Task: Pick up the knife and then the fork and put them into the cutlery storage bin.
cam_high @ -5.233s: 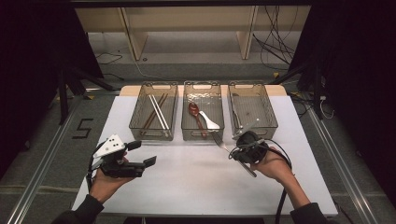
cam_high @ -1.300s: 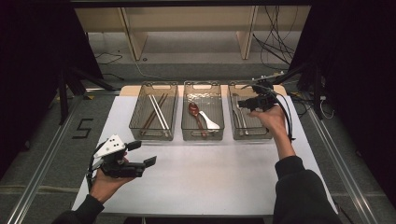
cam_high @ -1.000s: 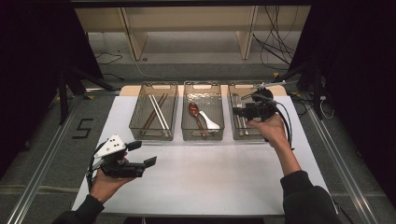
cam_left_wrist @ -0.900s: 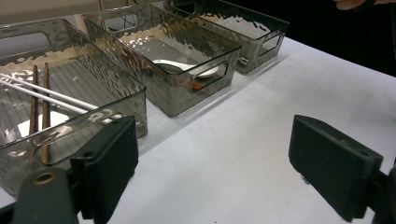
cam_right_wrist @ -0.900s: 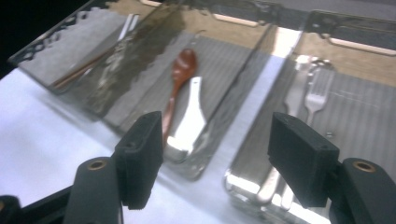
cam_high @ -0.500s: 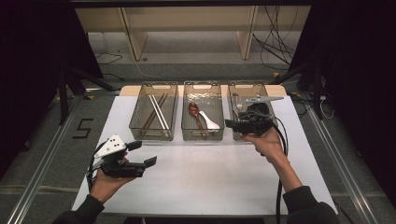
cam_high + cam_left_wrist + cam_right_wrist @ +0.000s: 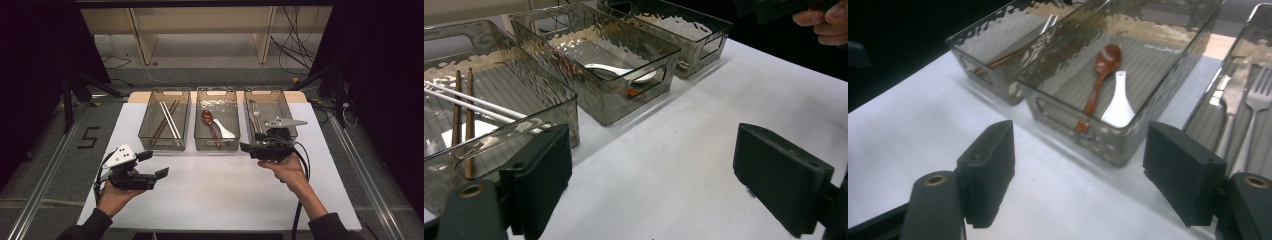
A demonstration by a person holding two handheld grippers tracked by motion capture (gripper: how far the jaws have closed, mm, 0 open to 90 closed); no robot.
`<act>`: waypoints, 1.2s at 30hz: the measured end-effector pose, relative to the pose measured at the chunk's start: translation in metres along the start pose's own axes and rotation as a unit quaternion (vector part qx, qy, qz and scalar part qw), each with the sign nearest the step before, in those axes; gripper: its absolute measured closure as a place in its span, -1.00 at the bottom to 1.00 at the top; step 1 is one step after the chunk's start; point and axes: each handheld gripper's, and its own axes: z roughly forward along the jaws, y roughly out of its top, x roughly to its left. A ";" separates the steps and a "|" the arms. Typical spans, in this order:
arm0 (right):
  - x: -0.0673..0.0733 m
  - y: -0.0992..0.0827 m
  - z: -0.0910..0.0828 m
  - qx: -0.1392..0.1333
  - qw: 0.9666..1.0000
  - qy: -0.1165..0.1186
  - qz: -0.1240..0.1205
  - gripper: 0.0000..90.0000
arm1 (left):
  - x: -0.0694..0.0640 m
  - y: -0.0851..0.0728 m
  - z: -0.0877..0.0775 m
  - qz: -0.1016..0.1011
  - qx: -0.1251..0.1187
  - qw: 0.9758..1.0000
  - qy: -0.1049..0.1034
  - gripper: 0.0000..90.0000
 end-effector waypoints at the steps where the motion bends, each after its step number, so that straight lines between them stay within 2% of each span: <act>1: 0.002 -0.002 -0.001 0.000 1.000 0.002 -0.002 -0.35 | 0.000 0.000 0.000 -0.001 0.001 1.000 0.000 -0.66; 11: 0.016 -0.014 -0.012 -0.014 1.000 0.008 -0.019 -0.36 | -0.001 -0.001 -0.001 0.001 0.000 1.000 -0.002 -0.66; 19: 0.016 -0.023 -0.019 -0.025 1.000 0.011 -0.010 -0.38 | -0.001 -0.001 0.000 0.004 0.003 1.000 -0.004 -0.66; 36: 0.023 -0.041 -0.032 -0.048 0.999 0.015 -0.016 -0.39 | -0.002 -0.002 0.001 0.003 0.005 1.000 -0.010 -0.66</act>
